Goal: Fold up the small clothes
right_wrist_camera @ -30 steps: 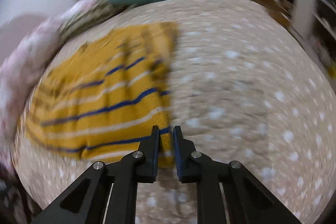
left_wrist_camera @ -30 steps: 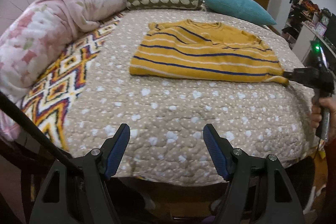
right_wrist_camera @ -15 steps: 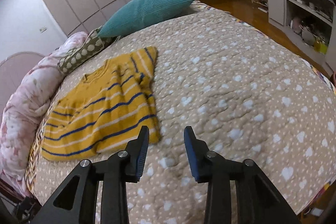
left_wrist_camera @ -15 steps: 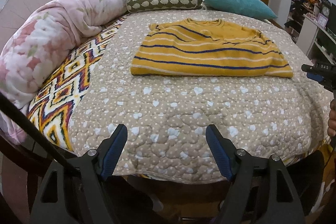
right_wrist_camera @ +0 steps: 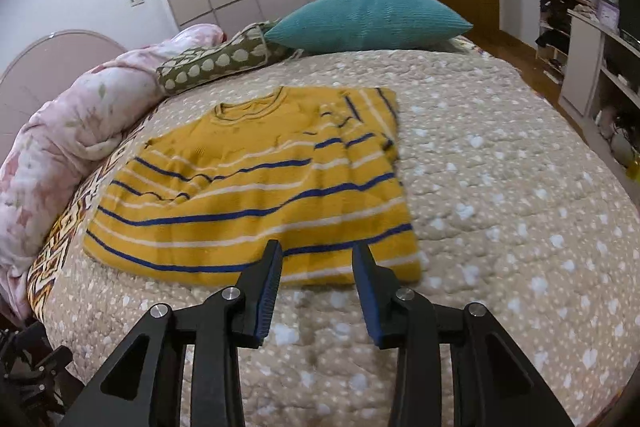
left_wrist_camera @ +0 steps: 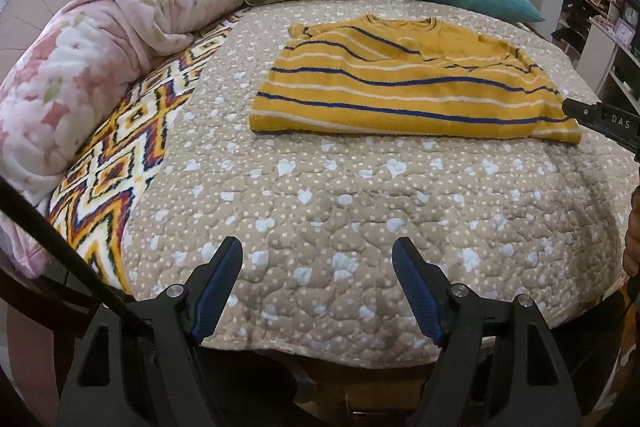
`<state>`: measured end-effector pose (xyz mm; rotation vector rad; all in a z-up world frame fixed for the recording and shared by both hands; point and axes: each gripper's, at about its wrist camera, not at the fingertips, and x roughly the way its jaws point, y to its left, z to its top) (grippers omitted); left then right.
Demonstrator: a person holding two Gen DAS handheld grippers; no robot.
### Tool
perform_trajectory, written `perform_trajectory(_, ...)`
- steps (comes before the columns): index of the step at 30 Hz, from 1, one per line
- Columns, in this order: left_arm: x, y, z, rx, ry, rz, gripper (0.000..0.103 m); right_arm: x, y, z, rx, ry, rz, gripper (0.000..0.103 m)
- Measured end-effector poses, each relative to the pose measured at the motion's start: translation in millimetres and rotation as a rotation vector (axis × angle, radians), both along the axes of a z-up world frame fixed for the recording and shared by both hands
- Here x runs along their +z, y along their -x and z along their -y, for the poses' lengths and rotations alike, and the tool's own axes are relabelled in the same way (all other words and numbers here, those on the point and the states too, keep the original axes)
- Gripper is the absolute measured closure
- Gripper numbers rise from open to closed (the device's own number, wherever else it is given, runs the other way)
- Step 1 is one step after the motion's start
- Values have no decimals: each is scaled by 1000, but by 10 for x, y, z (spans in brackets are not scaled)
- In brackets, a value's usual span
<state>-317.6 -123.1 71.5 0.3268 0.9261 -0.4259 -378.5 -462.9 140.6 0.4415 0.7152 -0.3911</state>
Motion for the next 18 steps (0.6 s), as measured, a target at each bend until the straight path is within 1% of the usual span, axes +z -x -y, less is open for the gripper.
perform_trajectory(7, -95, -144, 67, 7, -14, -34, 27, -71, -100, 0, 19, -2, -7, 61)
perform_trajectory(11, -95, -220, 110, 4, -11, -40, 27, 1, -92, -7, 34, 14, 25, 60)
perform_trajectory(14, -19, -348, 144, 7, 15, -39, 27, 89, -105, -12, 44, 29, 50, 60)
perform_trajectory(18, 212, -619, 285, 2, 66, 11, 27, 192, -279, -32, 80, 62, 56, 60)
